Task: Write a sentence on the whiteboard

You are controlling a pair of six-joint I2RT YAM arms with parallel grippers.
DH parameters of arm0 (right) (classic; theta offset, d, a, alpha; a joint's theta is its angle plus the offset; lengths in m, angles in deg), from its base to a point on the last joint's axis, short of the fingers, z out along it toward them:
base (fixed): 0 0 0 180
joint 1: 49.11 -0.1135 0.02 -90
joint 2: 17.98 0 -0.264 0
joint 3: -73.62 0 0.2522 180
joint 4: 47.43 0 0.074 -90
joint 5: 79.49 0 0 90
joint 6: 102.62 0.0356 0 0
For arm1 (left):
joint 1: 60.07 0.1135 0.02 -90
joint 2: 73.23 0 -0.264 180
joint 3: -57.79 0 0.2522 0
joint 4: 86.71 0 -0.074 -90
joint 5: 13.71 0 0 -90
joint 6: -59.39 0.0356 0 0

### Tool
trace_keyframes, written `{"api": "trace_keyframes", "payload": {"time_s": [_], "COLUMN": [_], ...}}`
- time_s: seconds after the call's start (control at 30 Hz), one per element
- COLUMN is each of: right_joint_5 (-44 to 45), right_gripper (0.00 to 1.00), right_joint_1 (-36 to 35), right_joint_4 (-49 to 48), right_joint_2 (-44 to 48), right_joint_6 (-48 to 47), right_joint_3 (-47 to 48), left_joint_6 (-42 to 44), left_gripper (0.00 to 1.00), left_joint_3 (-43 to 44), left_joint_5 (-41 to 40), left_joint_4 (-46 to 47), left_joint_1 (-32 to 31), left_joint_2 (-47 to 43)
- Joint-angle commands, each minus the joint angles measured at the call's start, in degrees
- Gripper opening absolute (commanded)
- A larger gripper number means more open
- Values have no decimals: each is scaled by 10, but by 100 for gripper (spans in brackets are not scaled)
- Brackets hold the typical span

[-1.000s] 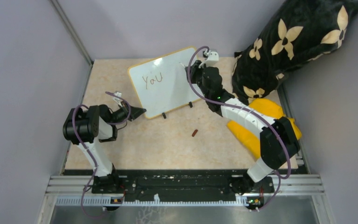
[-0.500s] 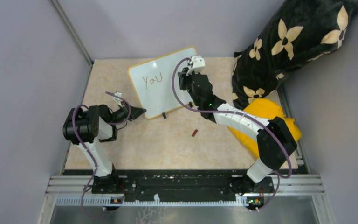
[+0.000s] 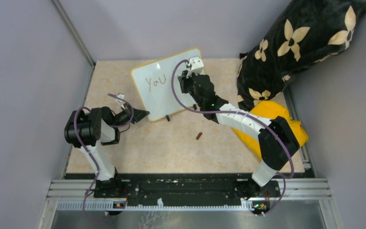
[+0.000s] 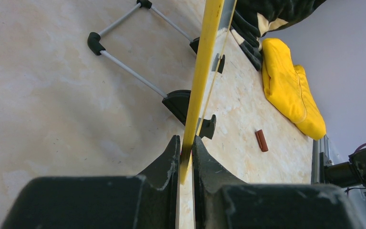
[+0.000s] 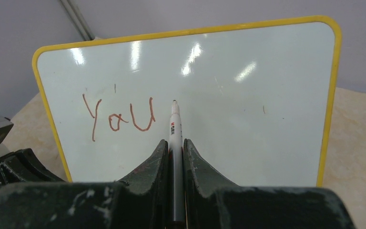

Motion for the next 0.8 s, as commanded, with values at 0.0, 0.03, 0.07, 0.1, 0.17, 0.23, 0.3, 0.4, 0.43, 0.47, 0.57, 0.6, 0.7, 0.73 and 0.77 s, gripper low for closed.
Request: {"api": "trace_keyframes", "payload": {"time_s": [0.0,0.03,0.07,0.1,0.17,0.23,0.3,0.4,0.43,0.47,0.57,0.6,0.7,0.73,0.77], "right_joint_5": [-23,-24,-24,-25,-26,-23,-22,-26,-28,-28,-27,-26,-21,-19,-16], "right_gripper": [0,0,0,0,0,0,0,0,0,0,0,0,0,0,0], "right_joint_1": [3,4,5,7,10,14,17,25,26,27,30,29,30,31,31], "right_joint_4": [-5,-6,-7,-8,-6,-4,-2,-3,-4,-4,-3,-2,4,7,9], "right_joint_2": [-18,-20,-22,-23,-26,-27,-27,-27,-27,-28,-30,-32,-38,-40,-43], "right_joint_6": [-6,-3,1,5,12,15,22,35,39,41,44,45,47,48,50], "right_joint_3": [42,43,44,44,47,48,48,46,47,48,53,55,66,68,72], "left_joint_6": [9,11,13,13,13,13,13,13,14,14,15,15,14,14,15], "left_gripper": [0,0,0,0,0,0,0,0,0,0,0,0,0,0,0], "left_joint_3": [8,8,8,8,8,8,9,9,9,8,8,8,8,8,8], "left_joint_5": [4,3,2,2,2,1,1,2,1,1,0,0,0,0,0], "left_joint_4": [-20,-21,-24,-25,-25,-26,-27,-27,-27,-27,-27,-27,-27,-27,-28], "left_joint_1": [-4,-5,-7,-7,-7,-7,-7,-6,-7,-7,-7,-7,-7,-7,-7], "left_joint_2": [-4,-5,-7,-7,-7,-7,-7,-7,-7,-7,-7,-8,-8,-8,-8]}}
